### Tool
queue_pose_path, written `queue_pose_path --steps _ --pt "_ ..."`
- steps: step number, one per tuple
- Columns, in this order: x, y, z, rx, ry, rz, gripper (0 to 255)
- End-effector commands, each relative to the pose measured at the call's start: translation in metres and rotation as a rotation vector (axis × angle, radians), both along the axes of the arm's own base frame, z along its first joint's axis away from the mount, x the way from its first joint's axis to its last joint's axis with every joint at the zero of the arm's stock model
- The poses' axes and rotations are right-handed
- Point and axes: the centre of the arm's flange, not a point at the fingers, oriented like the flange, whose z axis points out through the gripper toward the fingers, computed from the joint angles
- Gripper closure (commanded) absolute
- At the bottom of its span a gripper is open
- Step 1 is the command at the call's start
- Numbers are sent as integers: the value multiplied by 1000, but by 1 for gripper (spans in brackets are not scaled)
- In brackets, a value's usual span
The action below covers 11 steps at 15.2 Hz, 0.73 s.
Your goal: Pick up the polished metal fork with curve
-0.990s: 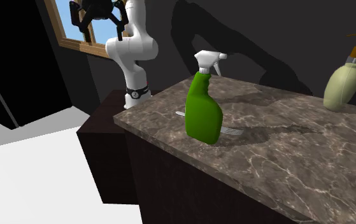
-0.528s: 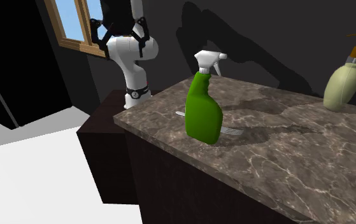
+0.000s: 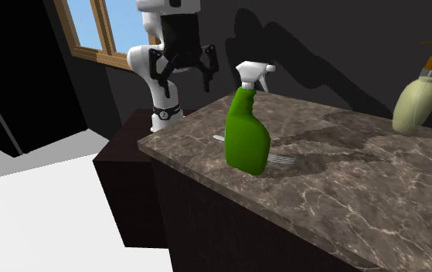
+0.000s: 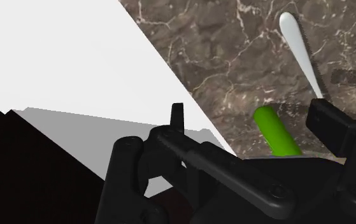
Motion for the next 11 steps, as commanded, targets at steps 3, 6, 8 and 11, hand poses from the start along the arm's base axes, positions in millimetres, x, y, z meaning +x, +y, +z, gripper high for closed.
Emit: queue_pose_path --steps 3,6,8,11 --pt "14 43 -25 -4 4 80 0" --pt "22 78 -43 -7 8 139 0" --pt "27 101 -55 -9 10 178 0" --pt "31 136 -73 -13 13 237 0"
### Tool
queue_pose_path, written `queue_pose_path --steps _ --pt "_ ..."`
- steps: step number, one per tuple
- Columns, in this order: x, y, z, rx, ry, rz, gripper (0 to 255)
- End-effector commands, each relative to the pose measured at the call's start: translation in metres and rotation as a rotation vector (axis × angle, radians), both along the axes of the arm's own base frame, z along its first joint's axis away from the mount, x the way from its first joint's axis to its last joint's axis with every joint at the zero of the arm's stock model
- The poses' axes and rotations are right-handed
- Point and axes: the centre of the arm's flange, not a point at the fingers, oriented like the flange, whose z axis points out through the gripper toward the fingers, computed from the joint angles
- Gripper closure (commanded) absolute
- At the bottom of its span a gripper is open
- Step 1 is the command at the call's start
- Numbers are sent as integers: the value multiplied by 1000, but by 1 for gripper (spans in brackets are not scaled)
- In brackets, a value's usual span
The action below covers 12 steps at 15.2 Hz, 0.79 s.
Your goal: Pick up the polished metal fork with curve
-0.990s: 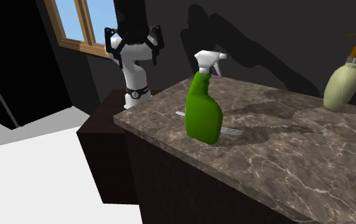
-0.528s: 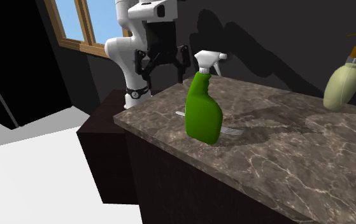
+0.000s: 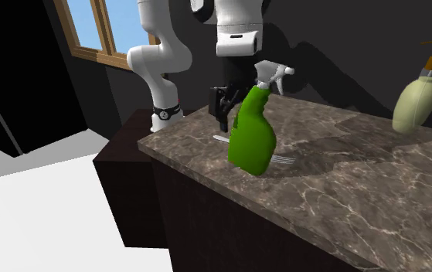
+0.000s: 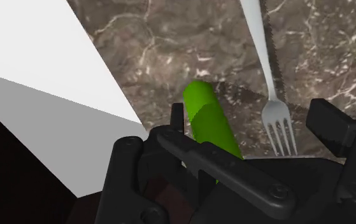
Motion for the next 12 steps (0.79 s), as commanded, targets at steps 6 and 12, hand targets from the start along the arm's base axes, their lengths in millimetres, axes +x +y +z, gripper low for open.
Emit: queue_pose_path --steps 6,12 --pt "5 75 -39 -7 7 127 0" --pt "5 75 -71 -7 7 127 0"
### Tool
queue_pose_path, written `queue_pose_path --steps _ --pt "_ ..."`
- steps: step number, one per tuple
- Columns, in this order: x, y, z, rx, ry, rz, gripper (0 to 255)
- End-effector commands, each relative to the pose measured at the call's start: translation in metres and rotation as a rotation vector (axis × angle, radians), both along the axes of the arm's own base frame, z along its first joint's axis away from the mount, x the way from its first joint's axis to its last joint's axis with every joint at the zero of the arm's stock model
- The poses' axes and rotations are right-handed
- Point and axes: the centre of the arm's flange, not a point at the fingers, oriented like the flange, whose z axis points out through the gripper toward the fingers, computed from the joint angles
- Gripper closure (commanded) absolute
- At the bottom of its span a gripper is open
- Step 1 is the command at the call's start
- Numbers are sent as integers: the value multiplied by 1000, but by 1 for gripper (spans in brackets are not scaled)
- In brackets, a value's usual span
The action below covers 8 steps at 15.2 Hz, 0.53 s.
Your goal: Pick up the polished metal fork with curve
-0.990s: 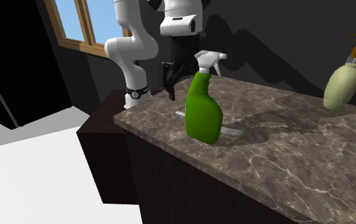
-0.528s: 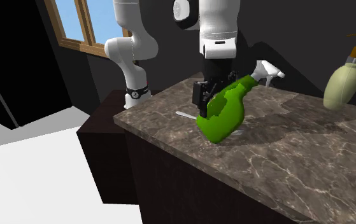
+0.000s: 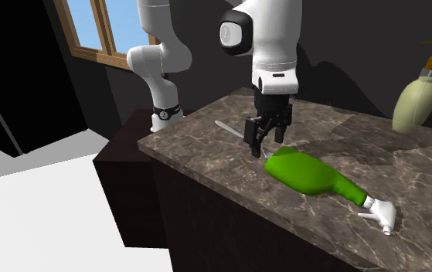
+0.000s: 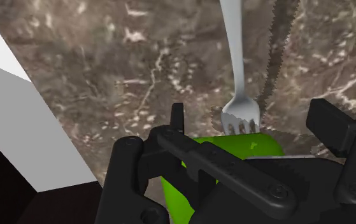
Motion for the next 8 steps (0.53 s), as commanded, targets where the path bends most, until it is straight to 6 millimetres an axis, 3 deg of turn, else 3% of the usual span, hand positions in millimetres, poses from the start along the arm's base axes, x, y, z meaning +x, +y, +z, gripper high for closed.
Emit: queue_pose_path --steps 1,3,4,8 --pt "0 1 -15 0 0 0 0" --pt "0 1 -15 0 0 0 0" --pt "0 1 -15 0 0 0 255" --pt "0 2 -15 0 0 0 255"
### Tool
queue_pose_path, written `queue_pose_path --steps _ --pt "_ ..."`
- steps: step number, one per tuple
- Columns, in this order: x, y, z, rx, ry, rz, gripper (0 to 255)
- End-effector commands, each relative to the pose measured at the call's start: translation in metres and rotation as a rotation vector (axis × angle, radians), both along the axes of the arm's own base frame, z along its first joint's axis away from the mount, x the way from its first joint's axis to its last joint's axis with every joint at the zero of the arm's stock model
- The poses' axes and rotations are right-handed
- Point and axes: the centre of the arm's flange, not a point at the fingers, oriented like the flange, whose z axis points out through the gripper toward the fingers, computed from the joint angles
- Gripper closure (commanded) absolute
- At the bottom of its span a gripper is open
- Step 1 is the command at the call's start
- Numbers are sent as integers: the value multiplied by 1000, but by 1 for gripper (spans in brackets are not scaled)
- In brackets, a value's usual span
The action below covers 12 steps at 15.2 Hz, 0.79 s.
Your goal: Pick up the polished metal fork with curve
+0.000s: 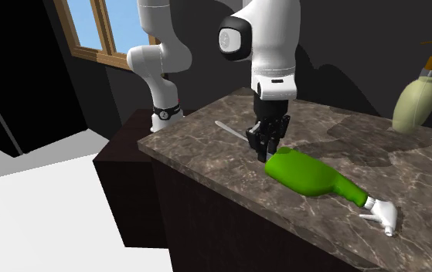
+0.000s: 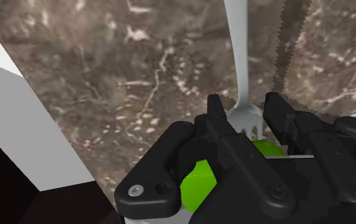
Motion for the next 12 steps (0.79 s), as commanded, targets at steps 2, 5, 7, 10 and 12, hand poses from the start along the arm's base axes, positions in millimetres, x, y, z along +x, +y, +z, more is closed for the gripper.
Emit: queue_pose_path --steps 2,5,7,10,12 --pt "-4 4 -4 -2 9 7 255" --pt "-4 2 -5 -2 9 7 255" --pt "-4 2 6 -2 9 7 255" --pt "-4 2 22 -2 9 7 255" --pt "-4 2 32 -2 9 7 255"
